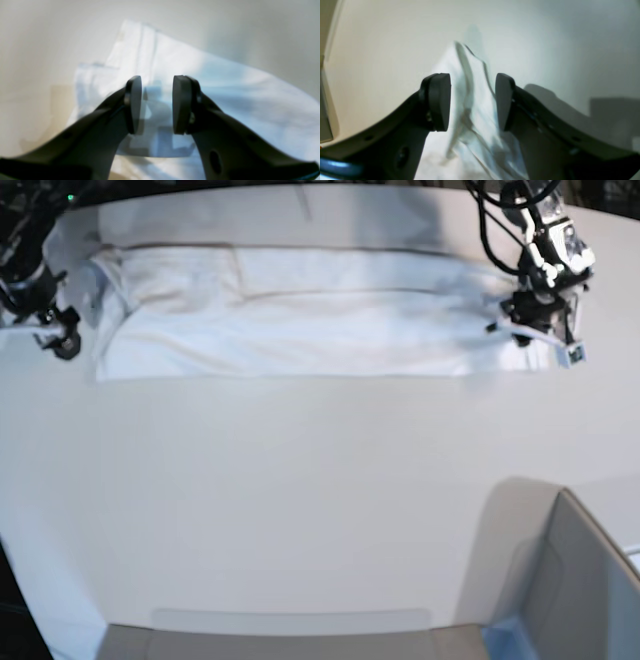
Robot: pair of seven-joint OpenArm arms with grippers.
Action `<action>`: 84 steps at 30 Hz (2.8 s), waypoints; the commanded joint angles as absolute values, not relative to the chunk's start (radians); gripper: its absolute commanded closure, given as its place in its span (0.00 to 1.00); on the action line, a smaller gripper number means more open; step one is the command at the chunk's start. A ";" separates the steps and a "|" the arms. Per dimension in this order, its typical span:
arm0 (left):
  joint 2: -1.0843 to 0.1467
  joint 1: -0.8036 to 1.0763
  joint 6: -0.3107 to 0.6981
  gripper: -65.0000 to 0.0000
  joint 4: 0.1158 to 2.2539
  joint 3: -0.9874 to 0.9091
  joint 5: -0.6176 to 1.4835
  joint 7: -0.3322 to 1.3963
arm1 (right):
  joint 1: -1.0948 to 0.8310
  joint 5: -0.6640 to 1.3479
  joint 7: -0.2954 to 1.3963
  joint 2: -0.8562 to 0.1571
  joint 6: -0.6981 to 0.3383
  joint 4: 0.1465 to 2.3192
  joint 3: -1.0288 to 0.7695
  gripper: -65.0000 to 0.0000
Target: Layout the t-shirt on the table in an organized manner, then fold the t-shirt properly
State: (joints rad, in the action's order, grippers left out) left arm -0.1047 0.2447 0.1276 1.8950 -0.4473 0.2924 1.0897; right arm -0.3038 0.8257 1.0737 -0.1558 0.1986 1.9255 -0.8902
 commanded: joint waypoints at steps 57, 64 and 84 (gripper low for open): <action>-0.246 0.145 0.130 0.64 1.793 -0.403 0.298 1.106 | -0.162 0.630 1.056 -0.148 0.186 1.807 0.064 0.55; -0.268 0.148 0.128 0.60 1.791 -0.329 0.297 1.049 | -0.166 0.630 1.056 -0.148 0.186 1.807 0.064 0.55; -0.329 0.148 0.127 0.55 1.693 -0.271 0.194 1.015 | -0.166 0.630 1.056 -0.148 0.186 1.807 0.062 0.55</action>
State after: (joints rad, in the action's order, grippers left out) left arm -0.3153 0.1555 0.1287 1.6760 -0.2680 0.2024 1.0294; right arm -0.1722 0.6247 1.0660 -0.1444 0.1905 1.7931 0.0635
